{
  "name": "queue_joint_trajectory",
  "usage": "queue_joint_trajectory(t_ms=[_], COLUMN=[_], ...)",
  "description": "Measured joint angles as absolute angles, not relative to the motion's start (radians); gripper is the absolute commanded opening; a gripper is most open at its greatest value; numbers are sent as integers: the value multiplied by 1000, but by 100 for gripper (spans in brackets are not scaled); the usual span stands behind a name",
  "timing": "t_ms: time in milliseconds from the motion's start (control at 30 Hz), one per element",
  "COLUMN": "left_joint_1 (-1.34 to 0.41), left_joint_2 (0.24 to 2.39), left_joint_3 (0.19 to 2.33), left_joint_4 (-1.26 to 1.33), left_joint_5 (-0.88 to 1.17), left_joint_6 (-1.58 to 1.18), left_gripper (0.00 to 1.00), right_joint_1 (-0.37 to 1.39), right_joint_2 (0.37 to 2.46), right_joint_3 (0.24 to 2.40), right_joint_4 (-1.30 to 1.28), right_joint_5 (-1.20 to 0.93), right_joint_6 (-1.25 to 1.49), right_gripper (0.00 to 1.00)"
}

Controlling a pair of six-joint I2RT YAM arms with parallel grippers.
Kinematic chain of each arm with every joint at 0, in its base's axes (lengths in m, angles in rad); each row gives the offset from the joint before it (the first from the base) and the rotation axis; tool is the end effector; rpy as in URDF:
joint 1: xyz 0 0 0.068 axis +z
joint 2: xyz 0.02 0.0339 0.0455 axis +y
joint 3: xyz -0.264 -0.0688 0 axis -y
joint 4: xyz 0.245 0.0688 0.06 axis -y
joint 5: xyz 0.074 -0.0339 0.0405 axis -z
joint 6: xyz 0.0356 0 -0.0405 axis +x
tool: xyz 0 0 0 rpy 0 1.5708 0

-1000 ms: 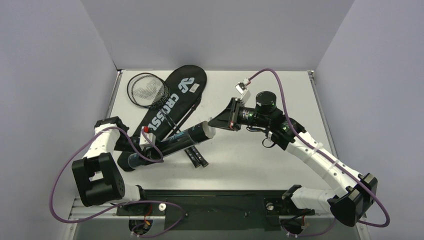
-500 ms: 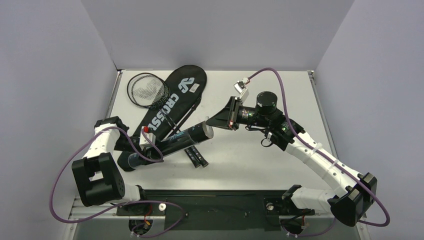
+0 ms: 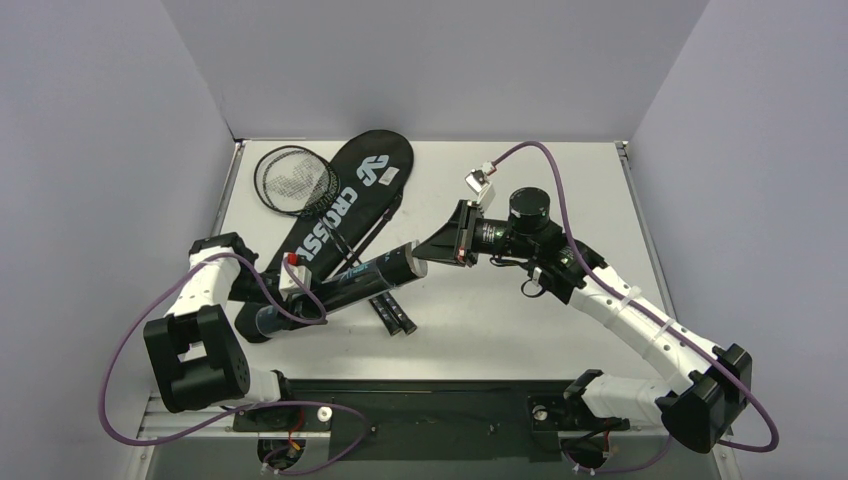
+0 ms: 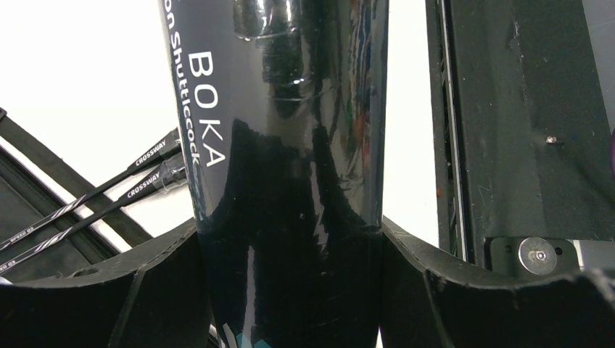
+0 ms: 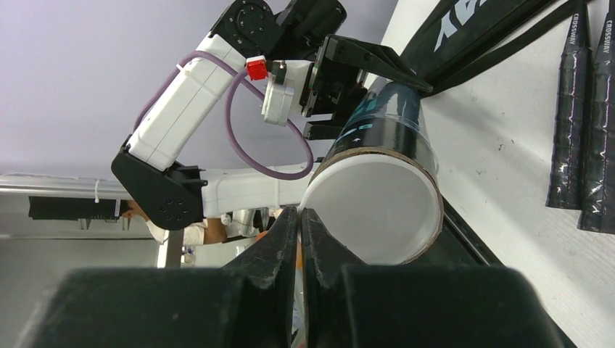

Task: Pack up the badminton gear
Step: Close the lid on the shuttle tube.

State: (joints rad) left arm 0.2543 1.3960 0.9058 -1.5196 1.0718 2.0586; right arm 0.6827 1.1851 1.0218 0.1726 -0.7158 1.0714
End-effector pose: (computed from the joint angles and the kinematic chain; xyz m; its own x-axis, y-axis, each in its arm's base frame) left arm 0.1819 0.0150 0.2287 -0.0148 0.4329 -0.9013 0.9996 0.0281 -0.0030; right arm 0.1971 0.1904 0.3784 -0.8614 0.1533 -0.4842 -0.4781 0.0770 0.8749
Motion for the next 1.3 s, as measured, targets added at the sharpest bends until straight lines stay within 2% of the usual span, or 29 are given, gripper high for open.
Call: queue_joint_trajectory(t_ms=[367, 433, 567, 767, 1000, 1300], left_joint_1=[252, 251, 251, 251, 251, 251], left_joint_2=[1401, 1401, 1401, 1401, 1401, 1401], left_joint_3=[906, 906, 906, 906, 906, 907], left_joint_4=[-1520, -1520, -1520, -1520, -1520, -1520], left_joint_5=[1071, 1071, 1073, 1074, 1074, 1074], left_joint_6=[2059, 2059, 2059, 2059, 2058, 2058], left_gripper=[12, 12, 11, 11, 12, 11], right_joint_1=[683, 684, 692, 702, 708, 708], right_joint_2=[1184, 1184, 1184, 1190, 1192, 1192], right_joint_3=[1022, 1021, 1021, 1021, 1021, 1021], right_joint_4=[168, 168, 167, 160, 152, 145], right_joint_5=[-716, -716, -716, -716, -715, -715], right_joint_6=[1067, 1067, 1066, 1065, 1063, 1050], right_gripper=[0, 3, 16, 26, 30, 30])
